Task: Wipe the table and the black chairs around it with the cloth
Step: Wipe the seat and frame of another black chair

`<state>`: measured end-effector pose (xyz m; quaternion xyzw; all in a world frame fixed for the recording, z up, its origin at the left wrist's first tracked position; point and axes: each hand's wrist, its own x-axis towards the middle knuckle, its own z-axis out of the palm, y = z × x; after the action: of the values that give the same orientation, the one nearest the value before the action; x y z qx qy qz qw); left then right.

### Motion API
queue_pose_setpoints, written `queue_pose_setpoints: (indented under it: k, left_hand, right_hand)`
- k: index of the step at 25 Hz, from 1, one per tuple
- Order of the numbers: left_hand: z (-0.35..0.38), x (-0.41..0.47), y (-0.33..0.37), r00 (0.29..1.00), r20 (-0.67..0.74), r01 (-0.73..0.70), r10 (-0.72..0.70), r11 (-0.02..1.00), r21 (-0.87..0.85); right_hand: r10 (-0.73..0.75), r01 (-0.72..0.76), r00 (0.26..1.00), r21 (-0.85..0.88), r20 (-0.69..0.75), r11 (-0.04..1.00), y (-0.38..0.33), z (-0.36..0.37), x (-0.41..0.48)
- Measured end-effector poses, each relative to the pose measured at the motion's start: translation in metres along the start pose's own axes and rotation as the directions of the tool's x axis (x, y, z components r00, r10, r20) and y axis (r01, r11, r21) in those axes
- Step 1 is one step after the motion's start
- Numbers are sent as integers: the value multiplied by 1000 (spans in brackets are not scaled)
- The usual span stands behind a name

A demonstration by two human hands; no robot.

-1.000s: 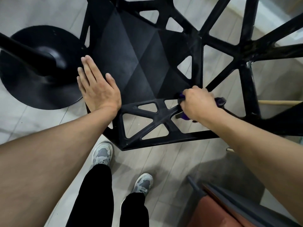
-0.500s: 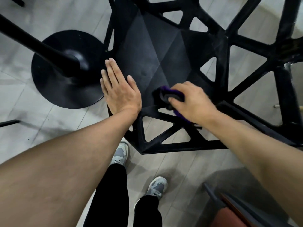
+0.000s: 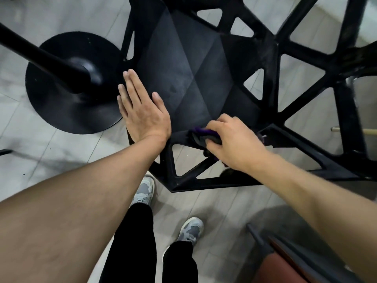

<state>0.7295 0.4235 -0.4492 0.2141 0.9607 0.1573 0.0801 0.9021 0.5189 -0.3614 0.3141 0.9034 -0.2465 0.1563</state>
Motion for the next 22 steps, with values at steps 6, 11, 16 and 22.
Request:
queue_pose_setpoints:
  k: [6,11,16,22]
  left_hand:
    - [-1,0,-1,1000,-4,-2,2,1000,-1]
    - [-2,-2,-1,1000,7,-21,21,1000,-21]
    - [-3,-2,0,999,10,-31,31,998,-52]
    - [-3,-3,2,999,-4,-52,52,996,-66]
  right_hand:
    - [-168,159,985,149,47,976,-63,23,-16]
    - [-308,332,921,-72,238,940,-56,1,-33]
    - [56,-63,985,-38,-162,997,23,-37,18]
    - [246,-277,929,-75,-278,958,45,12,74]
